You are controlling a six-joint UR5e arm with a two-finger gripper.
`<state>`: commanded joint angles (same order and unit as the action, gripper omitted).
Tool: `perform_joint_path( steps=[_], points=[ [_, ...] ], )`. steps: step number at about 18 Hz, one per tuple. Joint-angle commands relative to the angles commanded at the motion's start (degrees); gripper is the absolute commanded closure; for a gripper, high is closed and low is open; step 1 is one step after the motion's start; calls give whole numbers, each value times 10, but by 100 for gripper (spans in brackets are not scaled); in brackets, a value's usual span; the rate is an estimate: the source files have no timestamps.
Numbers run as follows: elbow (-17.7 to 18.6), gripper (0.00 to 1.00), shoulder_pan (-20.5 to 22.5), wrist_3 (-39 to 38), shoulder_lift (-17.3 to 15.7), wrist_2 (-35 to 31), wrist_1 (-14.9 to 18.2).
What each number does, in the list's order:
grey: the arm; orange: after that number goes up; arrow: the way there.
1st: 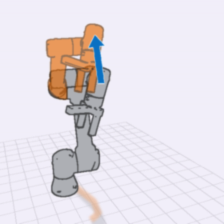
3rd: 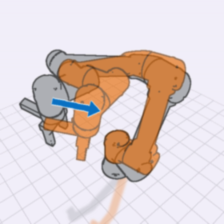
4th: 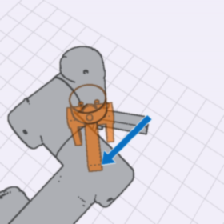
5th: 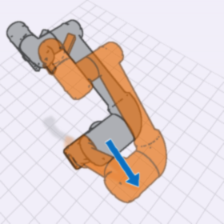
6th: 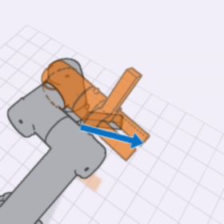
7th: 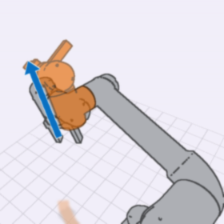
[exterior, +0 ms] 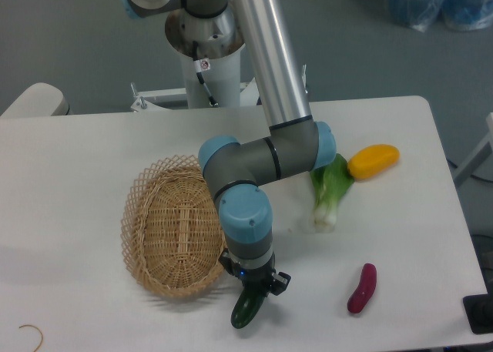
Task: Place the cucumber on the table
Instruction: 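Open the gripper to release the cucumber onto the table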
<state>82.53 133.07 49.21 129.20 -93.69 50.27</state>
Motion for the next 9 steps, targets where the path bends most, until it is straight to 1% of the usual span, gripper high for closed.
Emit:
perform_joint_path(
  steps=[1,3,4,5,6,8,9],
  points=[
    [1,53,0,1,-1,-2,0],
    [-1,33,0,1,-1,-3,-1],
    [-3,5,0,2,-1,-3,-5],
    [-6,0,0,4,-2,-3,-8],
    [-9,0,0,4,-2,-3,-11],
    [-16,0,0,4,-3,-3,-27],
    [-25,0,1,5,-5,-3,-35]
  ],
)
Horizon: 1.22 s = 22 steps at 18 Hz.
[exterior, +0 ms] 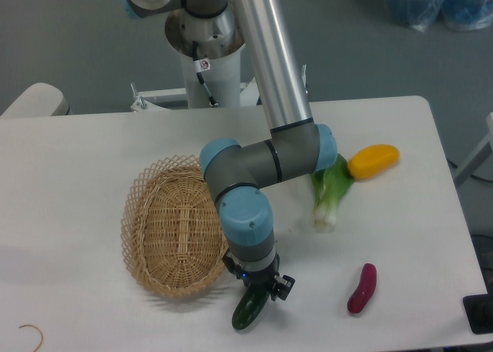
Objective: Place the cucumber on the table
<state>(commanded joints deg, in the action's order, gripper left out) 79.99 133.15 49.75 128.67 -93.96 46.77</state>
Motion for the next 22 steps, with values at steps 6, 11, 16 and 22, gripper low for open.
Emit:
perform_joint_path(
  steps=[6,11,16,22],
  points=[
    [-41,0,36,4,-35,-5,5],
    [-33,0,93,108,-94,-11,42],
    [-33,0,150,193,-141,-15,108],
    [-36,0,262,351,-171,6,151]
  ],
)
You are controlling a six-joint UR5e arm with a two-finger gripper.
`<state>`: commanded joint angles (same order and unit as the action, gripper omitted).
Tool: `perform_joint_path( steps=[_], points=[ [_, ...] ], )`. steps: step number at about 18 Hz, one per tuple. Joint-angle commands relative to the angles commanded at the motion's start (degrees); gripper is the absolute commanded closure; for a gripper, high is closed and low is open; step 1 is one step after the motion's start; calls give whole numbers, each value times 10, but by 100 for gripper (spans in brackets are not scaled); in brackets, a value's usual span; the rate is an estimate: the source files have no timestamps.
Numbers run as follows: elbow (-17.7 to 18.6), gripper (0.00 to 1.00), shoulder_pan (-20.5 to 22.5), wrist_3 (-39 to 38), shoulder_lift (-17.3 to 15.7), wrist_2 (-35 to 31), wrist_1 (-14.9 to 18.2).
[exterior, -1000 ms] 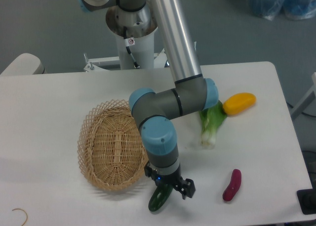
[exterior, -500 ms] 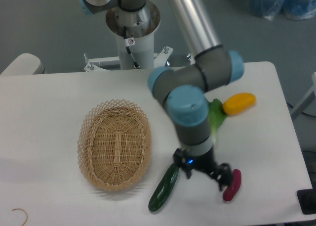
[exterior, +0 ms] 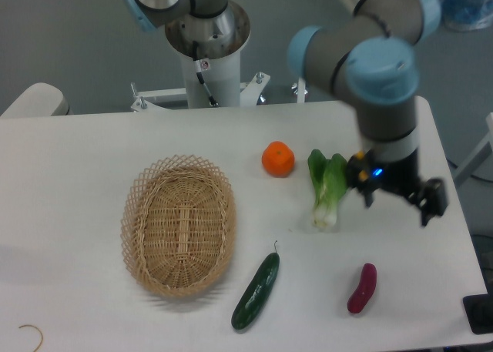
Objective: Place the cucumber on the table
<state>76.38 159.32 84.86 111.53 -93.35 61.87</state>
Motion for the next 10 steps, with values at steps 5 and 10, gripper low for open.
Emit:
perform_joint_path(
  steps=[5,10],
  points=[
    [4,0,65,95,-31,48,45],
    [24,0,80,129,-46,49,49]
  ],
)
